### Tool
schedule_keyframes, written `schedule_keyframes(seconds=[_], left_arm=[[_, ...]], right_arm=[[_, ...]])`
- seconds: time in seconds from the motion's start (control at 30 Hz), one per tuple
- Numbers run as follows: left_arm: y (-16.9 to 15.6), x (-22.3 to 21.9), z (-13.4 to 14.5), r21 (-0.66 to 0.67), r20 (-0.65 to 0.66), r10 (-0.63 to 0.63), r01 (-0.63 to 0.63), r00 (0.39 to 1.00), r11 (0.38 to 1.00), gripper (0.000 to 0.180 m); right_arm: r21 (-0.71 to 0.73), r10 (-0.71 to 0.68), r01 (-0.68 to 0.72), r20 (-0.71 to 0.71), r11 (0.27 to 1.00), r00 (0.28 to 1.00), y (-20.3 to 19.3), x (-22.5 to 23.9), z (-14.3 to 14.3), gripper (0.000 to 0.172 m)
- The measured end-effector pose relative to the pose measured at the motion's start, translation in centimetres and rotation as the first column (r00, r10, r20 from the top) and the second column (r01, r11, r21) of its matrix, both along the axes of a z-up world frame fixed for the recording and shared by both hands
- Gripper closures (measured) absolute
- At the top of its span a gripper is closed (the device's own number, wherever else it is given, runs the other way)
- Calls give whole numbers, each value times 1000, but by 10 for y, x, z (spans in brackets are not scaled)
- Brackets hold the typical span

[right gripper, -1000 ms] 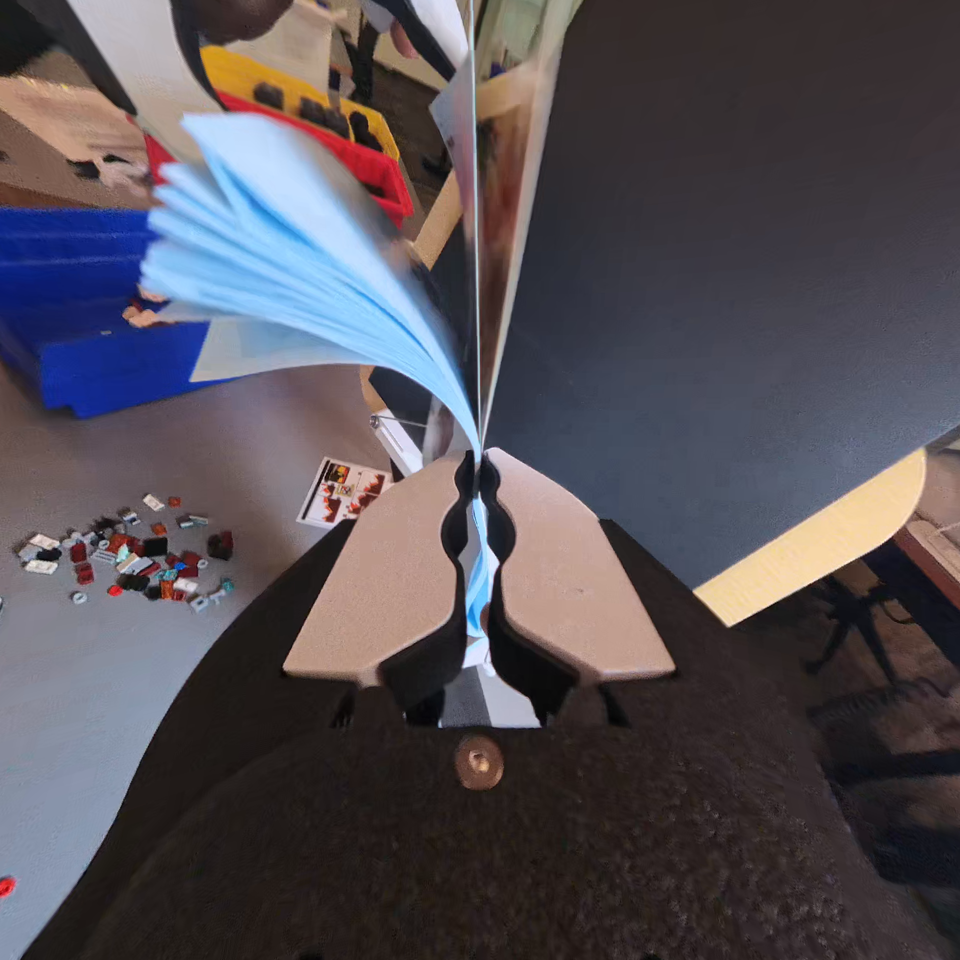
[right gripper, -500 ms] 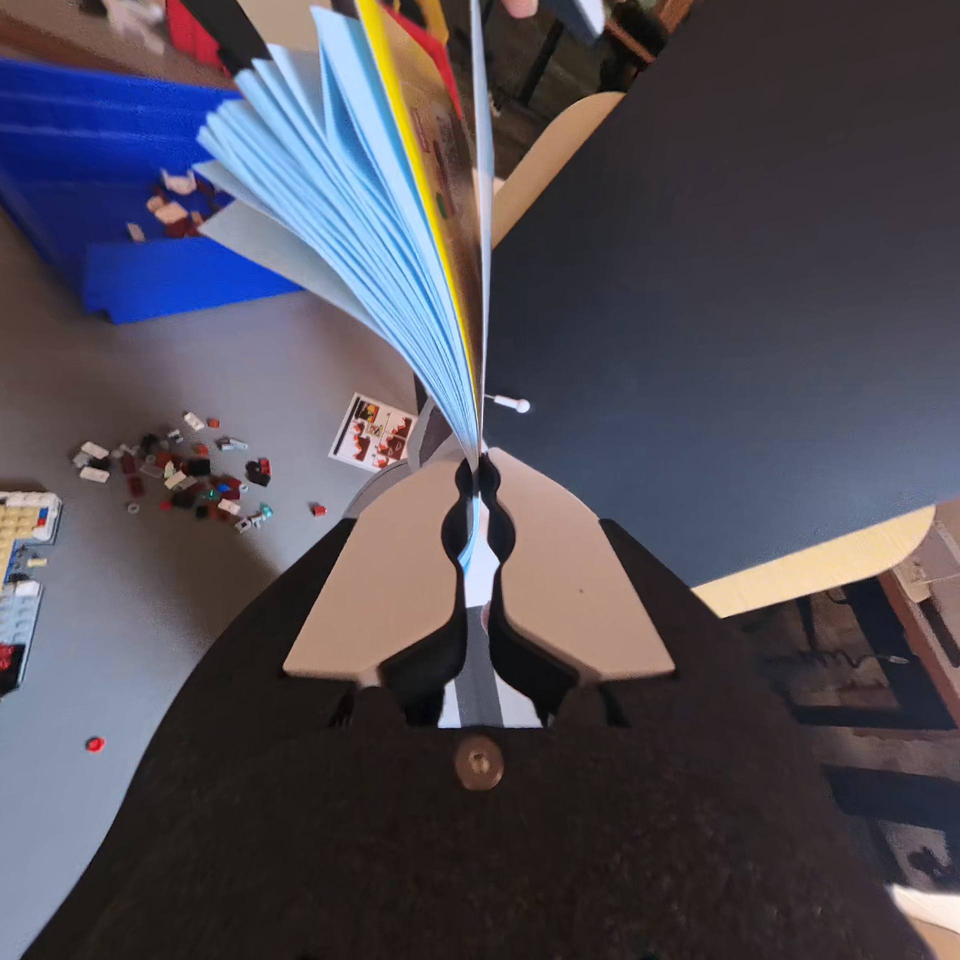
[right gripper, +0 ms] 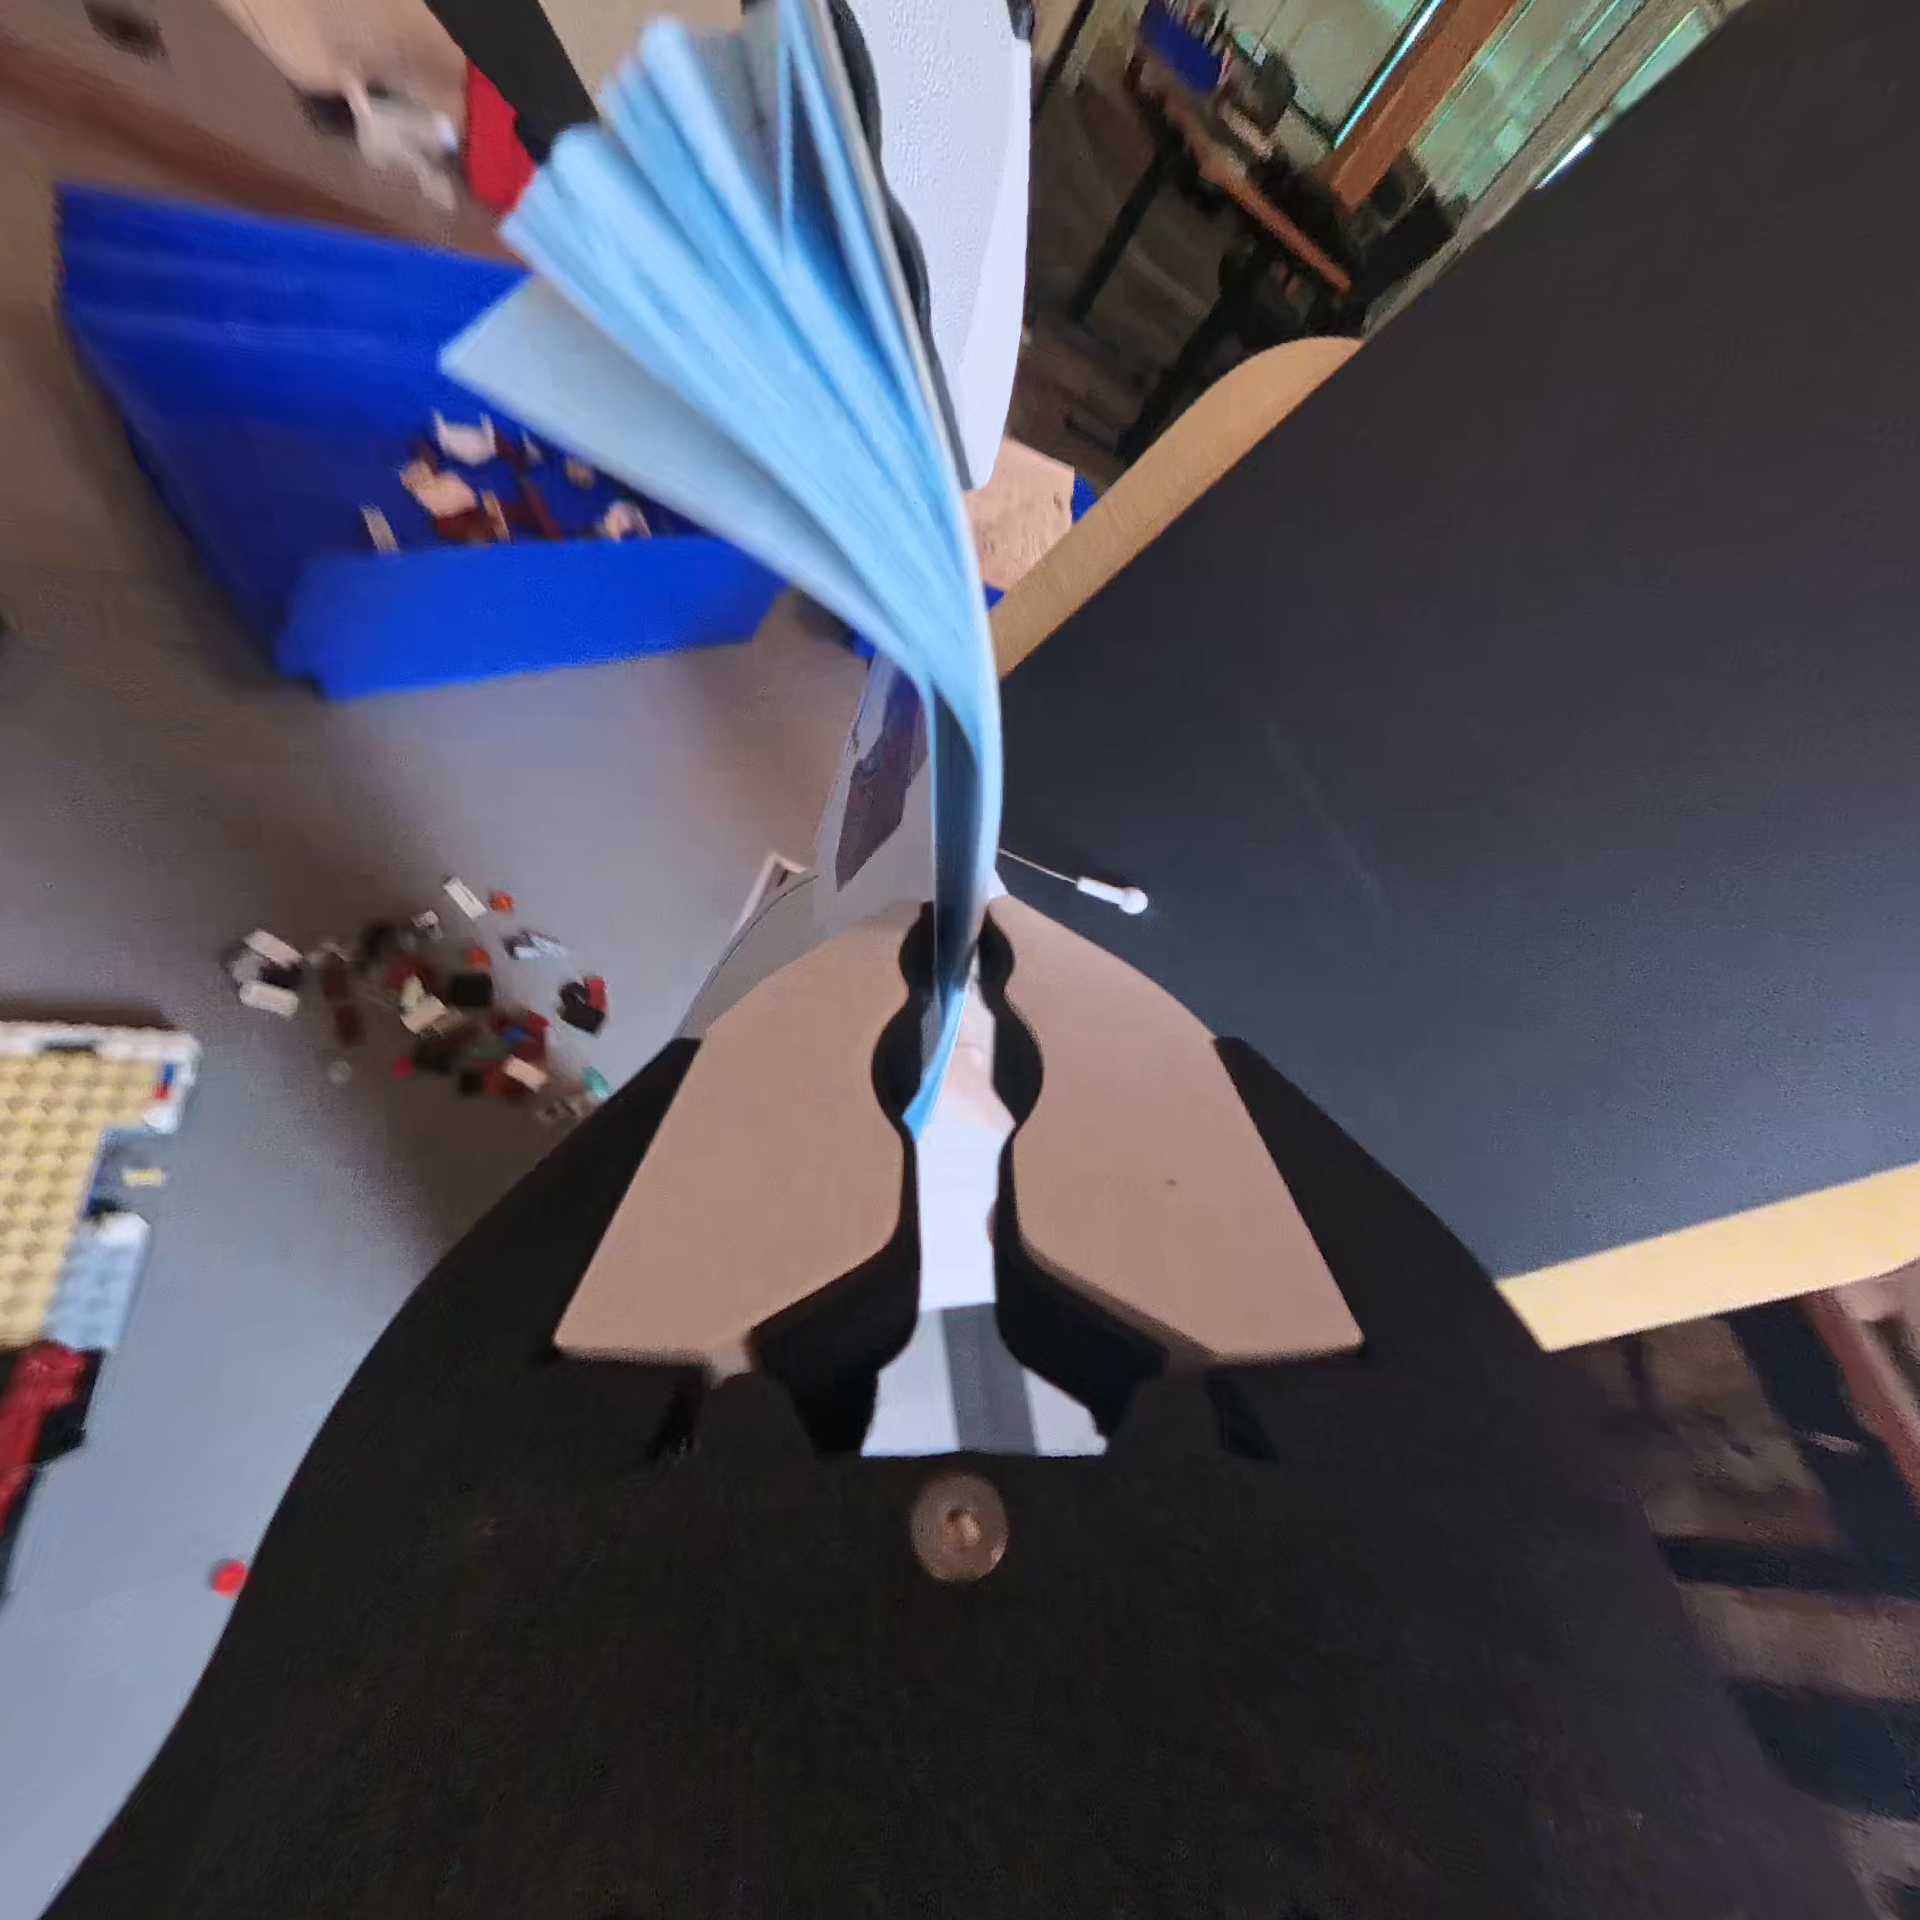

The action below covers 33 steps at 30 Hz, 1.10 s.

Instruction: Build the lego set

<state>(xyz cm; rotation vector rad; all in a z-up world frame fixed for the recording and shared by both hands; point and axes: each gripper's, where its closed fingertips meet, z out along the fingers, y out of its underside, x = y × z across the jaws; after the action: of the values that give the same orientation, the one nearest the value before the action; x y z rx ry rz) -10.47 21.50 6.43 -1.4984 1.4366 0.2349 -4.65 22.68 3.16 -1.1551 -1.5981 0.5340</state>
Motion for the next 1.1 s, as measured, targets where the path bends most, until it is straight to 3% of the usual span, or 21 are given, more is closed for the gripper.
schedule_keyframes(seconds=[0.13, 0.2, 0.3, 0.43, 0.57, 0.63, 0.73, 0.87, 0.97, 1.1], left_arm=[[-4, 1, 24, -35, 25, 45, -44, 999, 998, 178], [-5, 0, 35, -39, 58, 77, -75, 995, 996, 178], [-2, -4, 46, -35, 99, 130, -127, 987, 991, 178], [8, -11, 49, -49, 120, 213, -209, 970, 977, 178], [14, -17, 45, -67, 114, 269, -263, 956, 962, 178], [17, -20, 44, -74, 115, 283, -276, 952, 958, 178], [14, -22, 46, -106, 162, 273, -258, 948, 960, 178], [16, -48, 50, -125, 251, 288, -264, 924, 956, 178], [25, -79, 46, -181, 394, 310, -257, 865, 949, 178], [45, -103, 12, -273, 527, 348, -234, 775, 933, 178]], right_arm=[[-244, -5, -13, -70, 970, 998, 0, 11, -50, 108], [-333, -5, -23, -83, 943, 997, -4, 9, -88, 94], [-420, -38, -38, -172, 907, 984, -17, -10, -121, 87], [-571, -76, -135, -330, 810, 941, -43, -37, -117, 84], [-598, -79, -154, -345, 787, 935, -64, -50, -116, 80], [-606, -90, -135, -327, 784, 941, -64, -49, -118, 90], [-470, -243, 119, -214, 875, 946, -27, -35, -135, 164], [-366, -251, 209, -73, 907, 965, 17, 0, -109, 168], [-153, -316, 321, 55, 935, 947, 71, 30, -50, 168], [195, -435, 394, 272, 898, 858, 135, 33, 31, 168]])
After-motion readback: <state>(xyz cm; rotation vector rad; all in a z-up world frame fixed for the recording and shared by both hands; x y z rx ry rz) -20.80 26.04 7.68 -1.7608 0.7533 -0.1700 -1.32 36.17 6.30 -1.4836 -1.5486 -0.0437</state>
